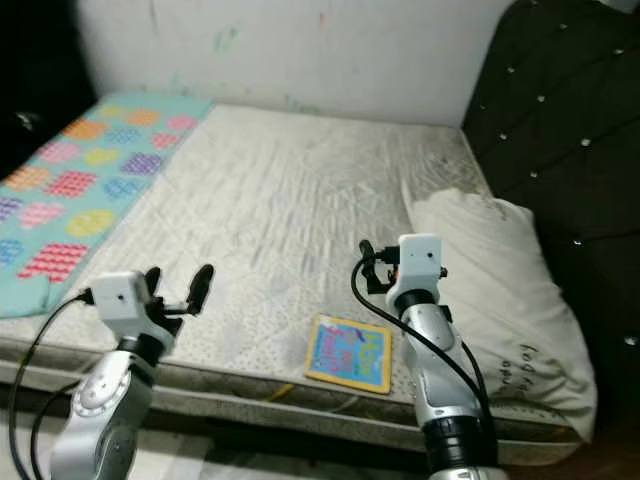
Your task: Clean up the room
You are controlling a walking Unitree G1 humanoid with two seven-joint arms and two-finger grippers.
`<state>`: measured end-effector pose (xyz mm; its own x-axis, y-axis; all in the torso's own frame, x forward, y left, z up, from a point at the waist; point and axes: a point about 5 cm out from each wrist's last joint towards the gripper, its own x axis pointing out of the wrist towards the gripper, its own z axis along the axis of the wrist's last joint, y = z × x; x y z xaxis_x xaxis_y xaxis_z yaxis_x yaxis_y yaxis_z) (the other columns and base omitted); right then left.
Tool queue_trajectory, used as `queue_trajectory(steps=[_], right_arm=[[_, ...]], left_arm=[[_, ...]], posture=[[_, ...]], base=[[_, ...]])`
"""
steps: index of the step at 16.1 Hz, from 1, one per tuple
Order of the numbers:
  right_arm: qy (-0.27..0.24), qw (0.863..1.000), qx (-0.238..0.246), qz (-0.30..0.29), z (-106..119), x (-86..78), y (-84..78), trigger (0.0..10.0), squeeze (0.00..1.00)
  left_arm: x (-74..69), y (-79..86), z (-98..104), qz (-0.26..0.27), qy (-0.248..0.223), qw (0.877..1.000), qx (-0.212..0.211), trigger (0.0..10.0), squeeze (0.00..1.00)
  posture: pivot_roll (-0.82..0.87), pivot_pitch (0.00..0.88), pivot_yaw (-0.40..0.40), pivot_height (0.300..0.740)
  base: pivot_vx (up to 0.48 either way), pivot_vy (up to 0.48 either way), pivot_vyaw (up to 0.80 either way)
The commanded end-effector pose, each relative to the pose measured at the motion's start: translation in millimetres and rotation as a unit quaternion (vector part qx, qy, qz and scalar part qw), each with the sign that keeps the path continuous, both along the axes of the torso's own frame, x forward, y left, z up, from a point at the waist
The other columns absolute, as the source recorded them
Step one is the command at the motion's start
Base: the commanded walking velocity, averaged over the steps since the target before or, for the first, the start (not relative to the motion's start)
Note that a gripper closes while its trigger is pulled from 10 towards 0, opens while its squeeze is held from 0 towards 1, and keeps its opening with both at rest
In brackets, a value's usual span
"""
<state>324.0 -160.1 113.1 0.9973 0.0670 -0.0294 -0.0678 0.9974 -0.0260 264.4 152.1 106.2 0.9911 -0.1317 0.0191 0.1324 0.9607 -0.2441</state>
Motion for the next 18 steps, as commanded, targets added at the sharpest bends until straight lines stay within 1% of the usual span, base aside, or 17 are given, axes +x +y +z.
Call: queue_trajectory(steps=[1, 7, 8, 9, 12, 15, 18], right_arm=[[-0.011, 1.000, -0.004, 0.001, 6.7, 2.4, -2.2, 10.0, 0.00], [-0.009, 1.000, -0.006, 0.002, 6.1, 1.6, -3.0, 10.0, 0.00], [-0.010, 1.000, -0.006, 0.003, 6.3, 1.6, -3.2, 10.0, 0.00], [-0.010, 1.000, -0.006, 0.004, 6.3, 1.6, -3.4, 10.0, 0.00], [-0.009, 1.000, -0.009, 0.001, 6.2, 1.7, -5.7, 10.0, 0.00], [-0.009, 1.000, -0.009, -0.001, 6.9, 2.4, -7.7, 10.0, 0.00], [-0.008, 1.000, -0.010, -0.002, 6.3, 2.5, -8.1, 10.0, 0.00]], left_arm=[[-0.2, -1.7, 3.3, -0.008, -0.007, 1.000, -0.004, 10.0, 0.00], [-2.2, -2.9, 1.6, -0.011, 0.000, 1.000, -0.007, 10.0, 0.00], [-2.3, -3.0, 1.8, -0.008, -0.001, 1.000, -0.010, 10.0, 0.00], [-2.2, -3.0, 2.1, 0.000, -0.004, 1.000, -0.023, 10.0, 0.00], [-3.0, -5.0, -1.3, -0.003, 0.013, 0.999, -0.033, 10.0, 0.00], [-3.4, -6.0, -0.1, -0.011, 0.006, 1.000, -0.028, 10.0, 0.00], [-3.1, -5.0, -0.5, -0.009, 0.010, 0.999, -0.030, 10.0, 0.00]], posture=[[-0.13, 0.000, -0.019, 0.740], [-0.13, 0.000, -0.021, 0.740], [-0.13, 0.000, -0.022, 0.740], [-0.13, 0.000, -0.022, 0.740], [-0.13, 0.000, -0.023, 0.740], [-0.14, 0.000, -0.023, 0.740], [-0.14, 0.000, -0.023, 0.740]], base=[[0.296, 0.000, 0.00], [0.336, 0.000, 0.00], [0.000, 0.000, 0.00], [0.000, 0.000, 0.00], [0.000, 0.000, 0.00], [0.000, 0.381, 0.00], [0.000, 0.465, -0.80]])
